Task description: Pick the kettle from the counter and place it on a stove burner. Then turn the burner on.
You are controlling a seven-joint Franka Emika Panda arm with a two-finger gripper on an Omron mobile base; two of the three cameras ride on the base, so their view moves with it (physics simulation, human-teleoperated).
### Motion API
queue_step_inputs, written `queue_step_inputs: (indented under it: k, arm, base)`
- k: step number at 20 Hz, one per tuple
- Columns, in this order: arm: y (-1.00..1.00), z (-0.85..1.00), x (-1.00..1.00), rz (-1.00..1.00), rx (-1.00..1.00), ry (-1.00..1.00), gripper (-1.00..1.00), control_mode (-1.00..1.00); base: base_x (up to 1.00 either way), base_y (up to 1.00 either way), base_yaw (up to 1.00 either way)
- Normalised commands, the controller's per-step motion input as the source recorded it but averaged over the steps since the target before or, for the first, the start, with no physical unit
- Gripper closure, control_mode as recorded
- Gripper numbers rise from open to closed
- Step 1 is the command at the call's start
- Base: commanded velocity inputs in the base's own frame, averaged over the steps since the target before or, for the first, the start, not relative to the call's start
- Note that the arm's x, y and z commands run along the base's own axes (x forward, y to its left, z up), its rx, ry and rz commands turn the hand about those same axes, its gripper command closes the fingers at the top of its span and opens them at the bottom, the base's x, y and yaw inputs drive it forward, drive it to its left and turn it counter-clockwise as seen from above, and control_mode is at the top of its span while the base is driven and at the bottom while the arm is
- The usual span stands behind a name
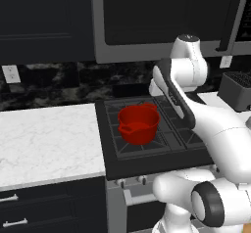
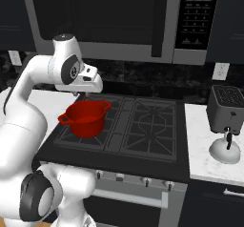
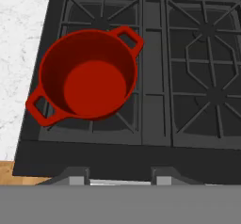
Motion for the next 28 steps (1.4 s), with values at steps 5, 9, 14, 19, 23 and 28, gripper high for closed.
queue_step_inputs:
  k: [5, 9, 14, 19, 23, 28]
  arm:
    - [-0.01, -0.01, -0.11, 0.0, 0.0, 0.0, -1.0, -1.0]
    - [-0.87, -0.25, -0.75, -0.01, 0.02, -0.08, -1.0, -1.0]
    - [-1.0, -0.21, -0.92, -0.04, 0.04, -0.11, -1.0, -1.0]
    - [-1.0, -0.06, -0.86, 0.0, 0.01, -0.23, -1.0, -1.0]
    - [-1.0, 0.0, -0.63, -0.02, 0.0, -0.19, -1.0, -1.0]
    - [-1.0, 0.0, -0.14, -0.11, -0.02, -0.08, -1.0, -1.0]
  base:
    - [0.0, 0.0, 0.0]
    - [0.0, 0.0, 0.0]
    - [0.0, 0.0, 0.0]
    - [0.0, 0.0, 0.0]
    - [0.0, 0.0, 0.0]
    - [0.0, 0.0, 0.0]
